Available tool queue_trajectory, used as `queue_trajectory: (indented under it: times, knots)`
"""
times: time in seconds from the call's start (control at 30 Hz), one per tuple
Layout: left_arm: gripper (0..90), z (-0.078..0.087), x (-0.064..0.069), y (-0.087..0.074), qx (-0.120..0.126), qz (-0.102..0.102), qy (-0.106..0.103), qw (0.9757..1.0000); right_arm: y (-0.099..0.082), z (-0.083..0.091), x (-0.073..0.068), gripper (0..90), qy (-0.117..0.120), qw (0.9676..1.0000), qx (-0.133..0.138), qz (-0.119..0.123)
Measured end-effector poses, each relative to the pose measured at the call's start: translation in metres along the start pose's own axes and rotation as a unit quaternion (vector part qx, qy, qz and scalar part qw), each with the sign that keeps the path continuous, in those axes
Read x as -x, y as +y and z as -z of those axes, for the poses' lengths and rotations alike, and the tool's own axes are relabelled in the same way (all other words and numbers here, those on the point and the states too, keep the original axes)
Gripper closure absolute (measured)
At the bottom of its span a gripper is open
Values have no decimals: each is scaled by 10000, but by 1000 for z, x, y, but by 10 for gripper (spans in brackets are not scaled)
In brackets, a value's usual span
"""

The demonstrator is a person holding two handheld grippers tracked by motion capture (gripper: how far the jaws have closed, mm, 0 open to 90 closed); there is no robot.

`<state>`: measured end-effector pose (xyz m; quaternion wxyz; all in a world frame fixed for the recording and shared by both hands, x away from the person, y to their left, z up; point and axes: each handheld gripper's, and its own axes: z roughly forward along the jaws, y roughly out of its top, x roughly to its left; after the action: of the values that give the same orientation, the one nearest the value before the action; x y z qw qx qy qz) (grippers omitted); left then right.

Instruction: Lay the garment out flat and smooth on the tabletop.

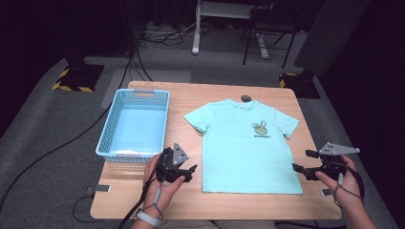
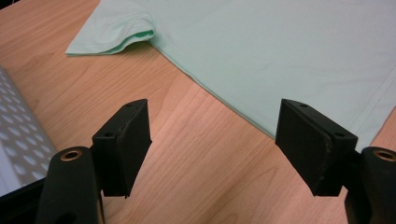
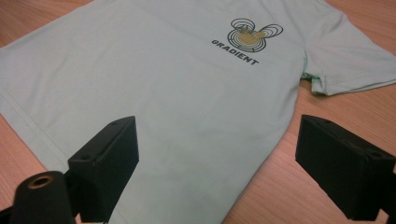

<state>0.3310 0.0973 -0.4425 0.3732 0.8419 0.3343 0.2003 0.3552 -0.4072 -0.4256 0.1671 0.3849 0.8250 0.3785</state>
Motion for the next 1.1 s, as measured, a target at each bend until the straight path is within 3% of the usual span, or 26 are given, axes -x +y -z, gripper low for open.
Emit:
queue_trajectory:
  times: [0.37,0.6,1.1]
  knots:
    - [262,12,-12,-25,-52,103,40,9999,-14,5,6,126,-98,9999,-23,-40]
    - [261,20,-21,-44,-65,251,102,9996,-21,8,8,122,-242,9997,-72,63]
    - [255,31,-34,-71,-225,415,126,9988,-52,13,13,113,-462,9986,-239,-92]
